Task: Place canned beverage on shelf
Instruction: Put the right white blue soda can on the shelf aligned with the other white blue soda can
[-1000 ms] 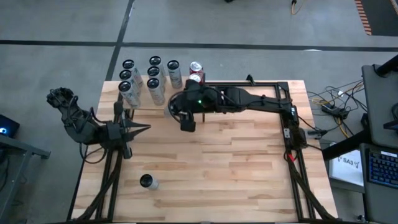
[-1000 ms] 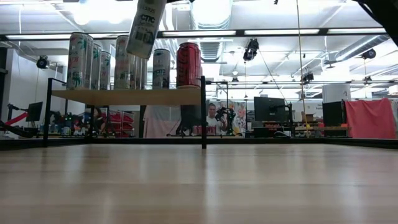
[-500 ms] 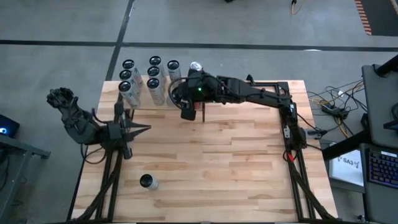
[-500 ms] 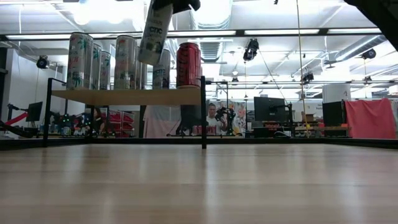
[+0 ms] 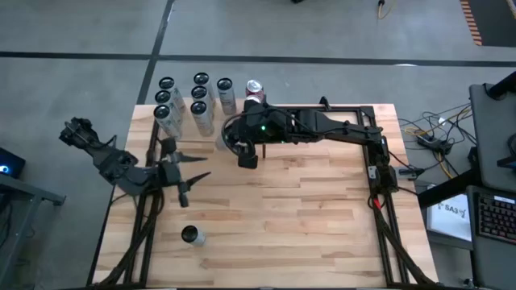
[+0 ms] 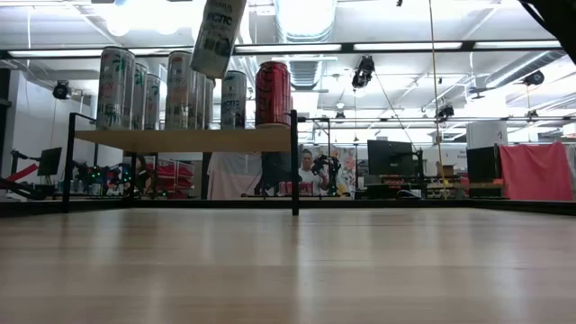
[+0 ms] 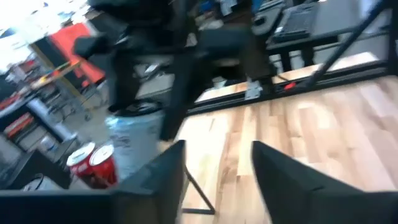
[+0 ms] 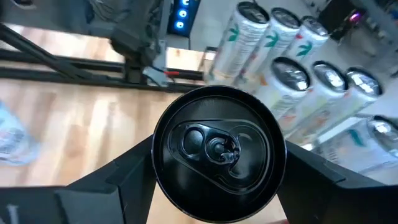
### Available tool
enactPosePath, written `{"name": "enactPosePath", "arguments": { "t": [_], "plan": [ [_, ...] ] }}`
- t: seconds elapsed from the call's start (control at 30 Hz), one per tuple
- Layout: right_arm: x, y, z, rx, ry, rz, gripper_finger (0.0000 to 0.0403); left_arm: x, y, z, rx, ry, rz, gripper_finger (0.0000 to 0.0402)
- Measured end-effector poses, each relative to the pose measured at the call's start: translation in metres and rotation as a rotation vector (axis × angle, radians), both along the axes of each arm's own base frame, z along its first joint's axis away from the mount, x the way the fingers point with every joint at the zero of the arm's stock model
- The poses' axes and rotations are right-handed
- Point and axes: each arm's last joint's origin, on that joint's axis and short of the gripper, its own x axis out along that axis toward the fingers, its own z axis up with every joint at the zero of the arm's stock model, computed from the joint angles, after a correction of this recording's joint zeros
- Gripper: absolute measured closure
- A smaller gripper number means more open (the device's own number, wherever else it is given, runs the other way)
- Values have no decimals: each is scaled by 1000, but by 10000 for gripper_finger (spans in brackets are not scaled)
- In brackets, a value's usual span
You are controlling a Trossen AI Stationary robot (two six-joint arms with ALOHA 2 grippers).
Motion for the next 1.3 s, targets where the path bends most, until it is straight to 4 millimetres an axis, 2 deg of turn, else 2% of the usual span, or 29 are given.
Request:
{"name": "enactPosePath", "arguments": {
  "t": [0.2, 0.33, 0.5, 0.63, 1.03, 1.3],
  "plan": [
    [-4, 12, 1, 133, -16, -101, 148, 31, 4, -11, -9, 15, 112, 123],
    [-7, 12, -4, 203, 24, -171, 148, 49, 4, -23, 13, 38, 207, 94],
    [-10, 16, -7, 259, 50, -232, 147, 62, -1, -33, -19, 16, 283, 91],
    [-11, 18, -8, 264, 57, -247, 147, 72, -5, -44, -34, -26, 408, 90],
    [-11, 36, -7, 259, 54, -204, 147, 101, -11, -79, -24, -65, 578, 91],
    [-11, 39, -7, 266, 46, -193, 147, 111, -14, -87, -23, -79, 596, 121]
  ]
}}
